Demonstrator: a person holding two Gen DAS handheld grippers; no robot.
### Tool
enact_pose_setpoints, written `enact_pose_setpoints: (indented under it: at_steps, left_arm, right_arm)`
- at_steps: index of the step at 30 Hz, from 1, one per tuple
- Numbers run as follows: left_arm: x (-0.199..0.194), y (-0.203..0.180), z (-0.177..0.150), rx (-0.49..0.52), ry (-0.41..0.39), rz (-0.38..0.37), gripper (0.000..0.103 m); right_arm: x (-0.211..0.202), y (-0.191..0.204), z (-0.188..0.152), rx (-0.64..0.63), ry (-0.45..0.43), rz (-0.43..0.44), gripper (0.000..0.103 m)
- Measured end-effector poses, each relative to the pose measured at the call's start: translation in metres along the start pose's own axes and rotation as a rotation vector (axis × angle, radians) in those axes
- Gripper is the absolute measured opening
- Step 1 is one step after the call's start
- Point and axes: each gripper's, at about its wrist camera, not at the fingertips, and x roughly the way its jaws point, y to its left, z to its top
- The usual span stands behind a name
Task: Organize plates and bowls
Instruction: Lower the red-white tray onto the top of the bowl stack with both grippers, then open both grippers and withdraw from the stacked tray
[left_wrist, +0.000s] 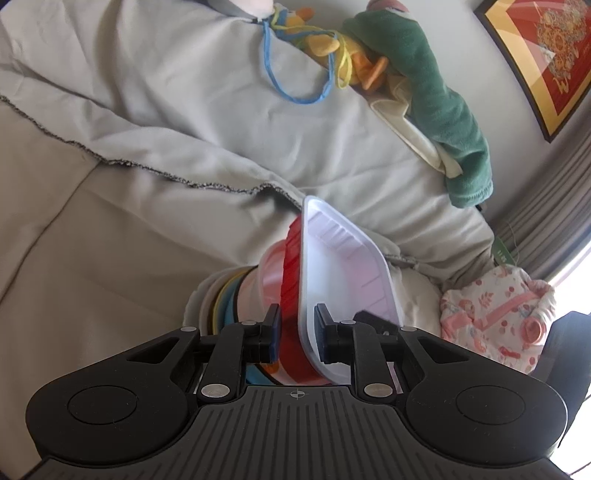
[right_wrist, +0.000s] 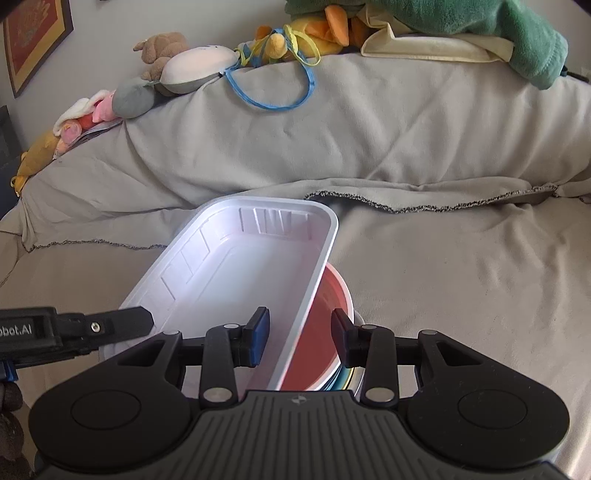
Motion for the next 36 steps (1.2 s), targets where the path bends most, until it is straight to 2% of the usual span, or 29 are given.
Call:
enact_pose_setpoints:
  at_steps: [6, 16, 28, 32, 36]
  left_arm:
    - [0.006, -0.002, -0.004, 0.002, 0.017, -0.011, 0.022]
    - [-0.001, 0.0, -0.004, -0.004, 0.01, -0.016, 0.022]
    - [-0.013, -0.004, -0.007, 0.021, 0.007, 0.029, 0.022]
    - [-0.034, -0.011, -0.014, 0.068, -0.026, 0.085, 0.022]
    - [-0.057, -0.021, -0.03, 0.126, -0.043, 0.134, 0.022]
  right_arm:
    - [-0.001, -0.001, 0.002, -0.005, -0.013, -0.023, 0.037]
    - [-0.005, 0.009, 0.001, -0.034, -0.017, 0.001, 0.037]
    - [-0.01, 0.01, 0.0, -0.047, -0.02, -0.014, 0.037]
    - [-0.032, 0.004, -0.001, -0.031, -0.046, -0.01, 0.042]
    - [-0.065, -0.003, -0.01, -0.013, -0.077, -0.011, 0.053]
